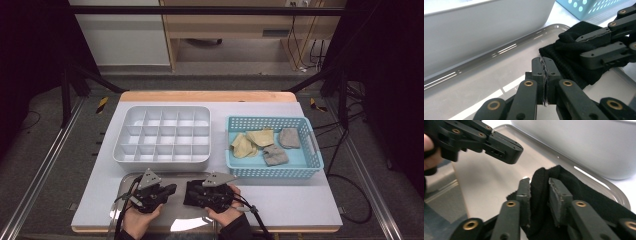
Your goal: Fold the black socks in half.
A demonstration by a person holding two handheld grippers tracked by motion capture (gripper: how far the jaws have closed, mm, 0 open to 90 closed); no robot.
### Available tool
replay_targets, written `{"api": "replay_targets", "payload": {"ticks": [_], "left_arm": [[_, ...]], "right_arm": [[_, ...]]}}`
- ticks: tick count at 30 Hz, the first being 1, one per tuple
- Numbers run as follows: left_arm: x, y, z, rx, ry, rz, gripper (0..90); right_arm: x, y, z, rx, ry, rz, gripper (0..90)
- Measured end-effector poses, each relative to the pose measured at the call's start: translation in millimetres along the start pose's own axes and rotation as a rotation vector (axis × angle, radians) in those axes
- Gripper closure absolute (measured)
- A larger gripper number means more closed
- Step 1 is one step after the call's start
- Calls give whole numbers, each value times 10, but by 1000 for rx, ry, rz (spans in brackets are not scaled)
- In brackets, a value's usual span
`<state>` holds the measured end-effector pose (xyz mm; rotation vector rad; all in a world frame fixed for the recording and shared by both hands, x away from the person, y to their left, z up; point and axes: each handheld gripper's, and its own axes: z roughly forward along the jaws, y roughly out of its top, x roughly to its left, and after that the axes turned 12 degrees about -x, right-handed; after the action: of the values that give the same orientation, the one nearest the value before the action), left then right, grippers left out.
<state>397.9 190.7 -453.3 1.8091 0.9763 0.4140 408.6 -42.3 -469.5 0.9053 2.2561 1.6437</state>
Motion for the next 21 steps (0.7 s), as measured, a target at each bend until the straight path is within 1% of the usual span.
{"api": "replay_targets", "payload": {"ticks": [2,7,9,10,12,13,16,18,21], "left_arm": [[-3,6,-10,-6,0,0,867],[5,5,-16,-7,7,-1,865],[9,7,-23,-9,9,-3,865],[11,8,-28,-11,9,-4,866],[14,14,-36,-15,12,-3,868],[13,19,-42,-19,13,-4,870],[2,39,-61,-31,13,-3,873],[-3,60,-72,-39,10,-1,873],[-29,93,-78,-46,6,8,873]], "right_arm": [[3,21,-42,-19,14,7,676],[17,83,-150,-68,38,-1,645],[16,107,-201,-86,39,-6,660],[11,111,-222,-88,35,-13,694],[-1,99,-241,-80,24,-19,774],[-15,76,-240,-68,15,-23,812],[-35,7,-188,-27,3,-17,879],[-29,-35,-127,1,0,-17,899],[-4,-57,-59,32,-6,-37,900]]}}
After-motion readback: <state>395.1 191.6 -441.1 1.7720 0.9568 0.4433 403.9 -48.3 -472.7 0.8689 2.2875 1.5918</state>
